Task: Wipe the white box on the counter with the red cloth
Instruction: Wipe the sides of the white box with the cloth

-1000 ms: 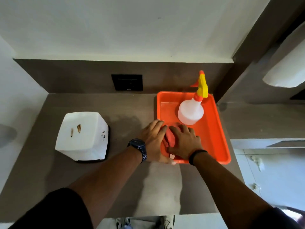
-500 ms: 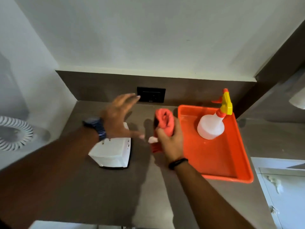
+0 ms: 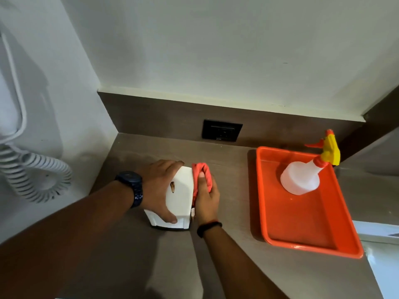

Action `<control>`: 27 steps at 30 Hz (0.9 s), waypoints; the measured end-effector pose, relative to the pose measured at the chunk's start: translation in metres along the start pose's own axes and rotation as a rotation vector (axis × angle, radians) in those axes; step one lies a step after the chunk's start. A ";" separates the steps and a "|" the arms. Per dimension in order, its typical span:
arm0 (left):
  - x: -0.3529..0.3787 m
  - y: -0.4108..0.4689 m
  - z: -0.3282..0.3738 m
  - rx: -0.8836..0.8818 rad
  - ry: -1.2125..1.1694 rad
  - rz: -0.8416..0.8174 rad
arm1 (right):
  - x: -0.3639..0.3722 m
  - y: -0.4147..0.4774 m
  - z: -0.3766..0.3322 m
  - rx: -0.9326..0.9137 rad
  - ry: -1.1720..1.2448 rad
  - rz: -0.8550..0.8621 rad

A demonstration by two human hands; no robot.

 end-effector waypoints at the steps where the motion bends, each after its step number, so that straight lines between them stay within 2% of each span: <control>1: 0.001 0.000 0.000 -0.009 -0.005 -0.007 | 0.000 0.000 0.004 0.050 -0.011 0.015; 5: 0.001 -0.001 0.000 -0.025 -0.016 0.012 | -0.008 -0.031 0.030 0.201 0.074 0.119; 7: -0.001 0.000 0.001 -0.023 -0.016 0.034 | -0.007 -0.038 0.029 0.140 0.104 0.139; 9: -0.002 0.000 0.002 -0.022 -0.025 0.035 | -0.003 -0.030 0.016 0.037 0.053 0.123; 11: -0.003 -0.001 0.004 -0.022 -0.024 0.015 | 0.001 -0.017 0.005 0.015 -0.018 0.102; 14: -0.003 -0.001 0.005 -0.027 -0.005 -0.014 | -0.002 -0.013 0.017 0.151 -0.105 0.139; 16: -0.004 -0.002 0.006 -0.034 -0.006 -0.016 | -0.005 -0.028 0.026 0.186 -0.037 0.165; 19: -0.006 -0.001 0.008 -0.046 -0.042 -0.017 | -0.001 -0.038 0.014 0.103 0.042 0.172; 22: -0.008 -0.001 0.009 -0.042 -0.076 -0.005 | 0.008 -0.018 -0.015 -0.043 -0.041 0.156; 23: -0.008 -0.001 0.008 -0.044 -0.066 -0.007 | 0.010 -0.011 -0.019 -0.038 -0.068 0.146; 27: -0.005 -0.003 0.009 -0.056 -0.010 -0.036 | -0.002 -0.017 0.013 0.204 -0.105 0.147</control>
Point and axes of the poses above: each hand's wrist, its own y-axis towards the middle knuckle, its own x-axis out of the palm, z = x × y, the point moved 3 cm from there along y, towards the middle knuckle, and after that the axes turned 5 degrees about z, right-handed, at the moved point
